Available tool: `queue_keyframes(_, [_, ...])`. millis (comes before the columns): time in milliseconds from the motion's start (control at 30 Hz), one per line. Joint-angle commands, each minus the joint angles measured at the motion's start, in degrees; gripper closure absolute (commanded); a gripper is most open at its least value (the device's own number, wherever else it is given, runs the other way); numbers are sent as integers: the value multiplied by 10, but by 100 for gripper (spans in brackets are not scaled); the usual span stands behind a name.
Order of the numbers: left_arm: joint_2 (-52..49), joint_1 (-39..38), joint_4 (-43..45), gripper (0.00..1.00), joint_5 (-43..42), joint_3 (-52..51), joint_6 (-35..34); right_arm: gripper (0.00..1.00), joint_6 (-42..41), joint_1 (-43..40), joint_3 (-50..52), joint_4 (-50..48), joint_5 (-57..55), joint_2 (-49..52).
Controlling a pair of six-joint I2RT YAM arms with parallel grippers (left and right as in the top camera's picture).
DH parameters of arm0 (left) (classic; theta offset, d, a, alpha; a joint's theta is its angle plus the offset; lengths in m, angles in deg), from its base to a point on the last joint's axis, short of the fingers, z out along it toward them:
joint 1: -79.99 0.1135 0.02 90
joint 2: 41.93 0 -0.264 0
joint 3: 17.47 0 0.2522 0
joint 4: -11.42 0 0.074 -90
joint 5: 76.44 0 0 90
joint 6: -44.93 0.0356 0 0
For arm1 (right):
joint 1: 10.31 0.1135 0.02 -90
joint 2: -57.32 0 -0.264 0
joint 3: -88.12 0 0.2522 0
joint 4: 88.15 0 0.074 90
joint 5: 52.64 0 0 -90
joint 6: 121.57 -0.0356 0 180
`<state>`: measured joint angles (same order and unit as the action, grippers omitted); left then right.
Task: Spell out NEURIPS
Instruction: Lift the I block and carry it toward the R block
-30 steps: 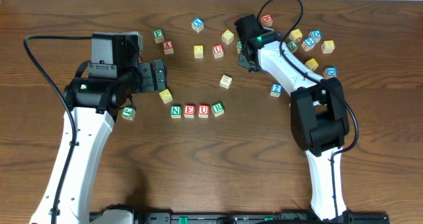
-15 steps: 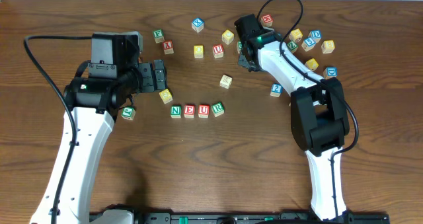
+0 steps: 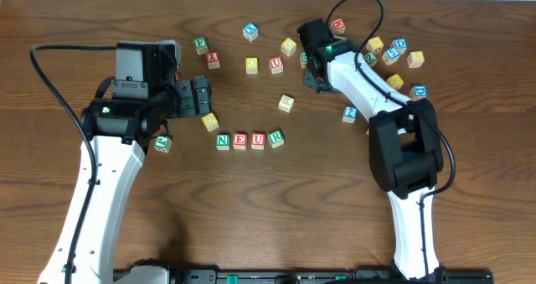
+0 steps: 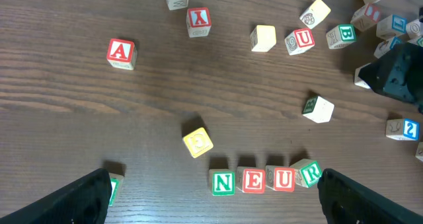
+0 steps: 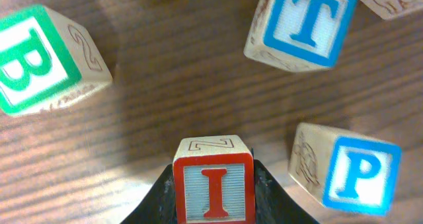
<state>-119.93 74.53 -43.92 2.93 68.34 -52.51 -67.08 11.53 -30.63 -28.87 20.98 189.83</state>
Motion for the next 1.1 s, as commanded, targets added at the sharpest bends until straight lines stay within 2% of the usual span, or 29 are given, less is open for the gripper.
queue_keyframes(0, [5,1,0,2,-3,13,3,81,14,6,-7,13,-9,-49])
queue_keyframes(333, [5,1,0,2,-3,13,3,80,36,23,-7,89,-11,-125])
queue_keyframes(467, [5,1,0,2,-3,13,3,82,46,37,-7,125,-11,-145])
queue_keyframes(633, [5,1,0,2,-3,13,3,90,54,75,-6,170,-23,-149])
queue_keyframes(1067, [5,1,0,2,-3,13,3,96,14,182,3,152,-77,-149])
